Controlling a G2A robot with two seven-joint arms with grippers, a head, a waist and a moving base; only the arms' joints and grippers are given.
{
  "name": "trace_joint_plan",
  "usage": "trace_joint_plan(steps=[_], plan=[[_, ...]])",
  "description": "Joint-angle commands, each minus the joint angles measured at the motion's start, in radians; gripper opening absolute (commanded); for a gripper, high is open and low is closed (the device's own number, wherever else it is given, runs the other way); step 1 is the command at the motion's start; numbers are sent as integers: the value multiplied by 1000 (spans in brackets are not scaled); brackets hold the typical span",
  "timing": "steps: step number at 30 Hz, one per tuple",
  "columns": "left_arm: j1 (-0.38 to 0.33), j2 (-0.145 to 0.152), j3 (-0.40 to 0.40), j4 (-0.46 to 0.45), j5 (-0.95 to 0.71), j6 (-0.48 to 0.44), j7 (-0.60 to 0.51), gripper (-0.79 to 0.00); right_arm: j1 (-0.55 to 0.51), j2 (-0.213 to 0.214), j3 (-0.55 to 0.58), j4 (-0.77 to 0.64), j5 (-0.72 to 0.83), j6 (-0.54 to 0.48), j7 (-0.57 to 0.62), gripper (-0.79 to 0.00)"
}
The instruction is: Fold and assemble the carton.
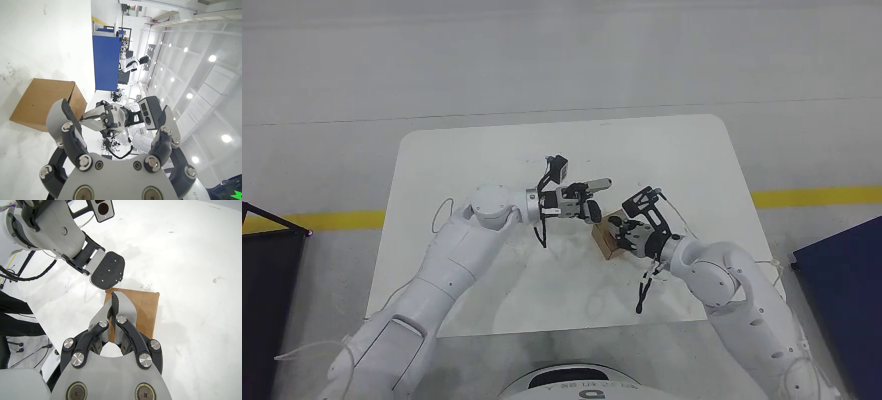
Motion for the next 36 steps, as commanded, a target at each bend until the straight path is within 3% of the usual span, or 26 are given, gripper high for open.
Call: trace_joint_plan(steps=[1, 11, 16, 23, 28, 36], plan=[[-11, -5, 19, 15, 17, 2, 1, 0, -2, 1, 1, -2, -2, 0, -1, -785], [-43, -22, 58, 53, 48, -11, 15, 0, -51, 9, 53, -67, -7, 12, -53, -785], [-48, -25, 58, 58, 44, -12, 12, 0, -177, 19, 175, -128, 22, 32, -130, -785], [-46, -24, 49, 50, 38, -14, 6, 0, -313, 31, 290, -66, 88, 18, -86, -785], [-43, -22, 45, 44, 42, -7, 1, 0, -287, 27, 241, -5, 111, 10, -75, -785], [-34, -18, 36, 29, 48, 1, -5, 0, -137, 12, 133, 130, 132, 16, -113, -785]])
